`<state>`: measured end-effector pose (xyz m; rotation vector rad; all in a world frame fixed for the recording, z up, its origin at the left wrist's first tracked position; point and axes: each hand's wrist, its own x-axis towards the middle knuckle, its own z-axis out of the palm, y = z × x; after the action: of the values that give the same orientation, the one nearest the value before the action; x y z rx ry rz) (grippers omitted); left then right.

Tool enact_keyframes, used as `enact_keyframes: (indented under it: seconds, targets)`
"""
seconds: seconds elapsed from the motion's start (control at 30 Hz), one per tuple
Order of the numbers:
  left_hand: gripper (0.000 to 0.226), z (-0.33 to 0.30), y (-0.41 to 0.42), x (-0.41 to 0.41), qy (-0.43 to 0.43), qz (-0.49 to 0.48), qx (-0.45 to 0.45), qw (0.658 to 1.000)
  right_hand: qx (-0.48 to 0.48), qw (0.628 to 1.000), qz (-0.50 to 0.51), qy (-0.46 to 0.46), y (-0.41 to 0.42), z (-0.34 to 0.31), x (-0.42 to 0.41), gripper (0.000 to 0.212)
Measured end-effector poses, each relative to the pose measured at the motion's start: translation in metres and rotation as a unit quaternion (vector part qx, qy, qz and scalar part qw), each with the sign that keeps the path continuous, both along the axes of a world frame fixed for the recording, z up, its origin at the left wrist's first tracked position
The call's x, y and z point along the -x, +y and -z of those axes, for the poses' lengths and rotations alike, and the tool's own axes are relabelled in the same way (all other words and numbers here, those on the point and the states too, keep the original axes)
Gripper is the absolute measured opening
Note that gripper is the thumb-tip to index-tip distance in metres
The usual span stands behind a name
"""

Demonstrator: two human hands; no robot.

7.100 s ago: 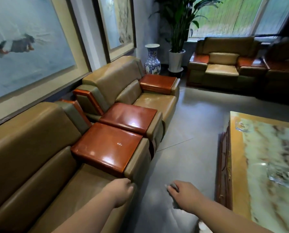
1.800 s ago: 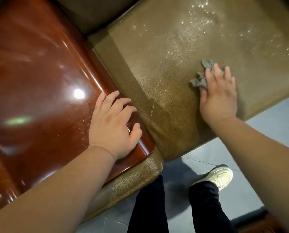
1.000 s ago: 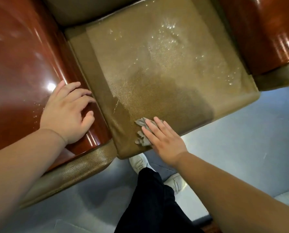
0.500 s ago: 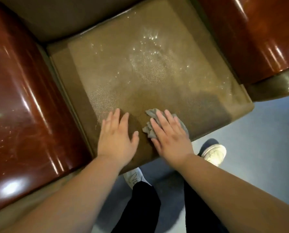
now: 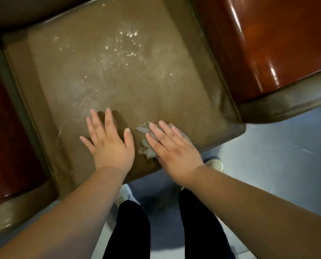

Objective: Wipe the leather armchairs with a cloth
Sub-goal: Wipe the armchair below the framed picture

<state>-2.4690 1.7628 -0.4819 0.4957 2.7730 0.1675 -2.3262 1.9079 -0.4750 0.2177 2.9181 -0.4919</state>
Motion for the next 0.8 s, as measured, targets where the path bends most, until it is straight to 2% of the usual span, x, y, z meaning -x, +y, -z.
enact_keyframes:
  seconds: [0.03, 0.07, 0.13, 0.2, 0.27, 0.33, 0.4, 0.47, 0.5, 0.53, 0.57, 0.63, 0.67, 0.7, 0.73, 0.8]
  targets:
    - [0.076, 0.002, 0.008, 0.005, 0.010, 0.014, -0.009, 1.000, -0.002, 0.999, -0.037, 0.005, 0.023, 0.002, -0.006, 0.062]
    - [0.075, 0.005, 0.016, 0.009, 0.016, 0.022, -0.011, 1.000, -0.003, 1.000, -0.013, 0.000, 0.047, 0.004, -0.010, 0.064]
    - [0.076, 0.014, 0.028, 0.012, 0.033, 0.016, 0.005, 0.999, -0.017, 0.987, 0.156, -0.030, 0.091, 0.009, -0.010, 0.065]
    - [0.077, 0.020, 0.032, 0.007, 0.067, 0.004, 0.023, 0.997, -0.001, 0.946, 0.321, -0.042, 0.106, 0.007, -0.003, 0.063]
    - [0.078, 0.026, 0.033, 0.004, 0.091, 0.005, 0.022, 0.996, -0.001, 0.922, 0.386, -0.021, 0.085, 0.006, 0.014, 0.065]
    - [0.079, 0.029, 0.031, 0.005, 0.102, 0.005, 0.016, 0.995, 0.000, 0.945, 0.327, -0.019, 0.051, 0.004, 0.023, 0.068]
    - [0.081, 0.029, 0.030, 0.006, 0.108, 0.006, 0.011, 0.994, 0.017, 0.985, 0.169, -0.017, 0.035, 0.005, 0.022, 0.068]
    - [0.082, 0.029, 0.030, 0.005, 0.106, 0.008, 0.008, 0.994, 0.007, 0.999, 0.037, -0.017, 0.061, 0.008, 0.019, 0.068]
    - [0.082, 0.029, 0.031, 0.005, 0.106, 0.009, 0.010, 0.994, -0.004, 0.999, 0.030, -0.013, 0.082, 0.013, 0.018, 0.068]
    - [0.082, 0.030, 0.031, 0.004, 0.107, 0.008, 0.013, 0.994, -0.011, 0.997, 0.073, -0.004, 0.103, 0.017, 0.019, 0.067]
    - [0.082, 0.031, 0.031, 0.003, 0.108, 0.007, 0.016, 0.994, -0.006, 0.987, 0.159, -0.005, 0.121, 0.019, 0.022, 0.065]
    - [0.083, 0.034, 0.032, 0.004, 0.109, 0.005, 0.016, 0.994, 0.007, 0.946, 0.323, -0.022, 0.127, 0.014, 0.039, 0.066]
    - [0.083, 0.034, 0.032, 0.004, 0.107, 0.005, 0.016, 0.994, -0.001, 0.936, 0.351, -0.023, 0.112, 0.010, 0.053, 0.067]
    - [0.083, 0.034, 0.032, 0.004, 0.104, 0.005, 0.017, 0.994, -0.009, 0.944, 0.328, -0.024, 0.092, 0.008, 0.063, 0.068]
    - [0.083, 0.033, 0.032, 0.005, 0.101, 0.005, 0.018, 0.995, -0.001, 0.967, 0.252, -0.026, 0.069, 0.005, 0.070, 0.068]
    - [0.082, 0.029, 0.031, 0.006, 0.088, 0.006, 0.017, 0.996, 0.053, 0.998, 0.018, -0.030, 0.036, 0.001, 0.072, 0.065]
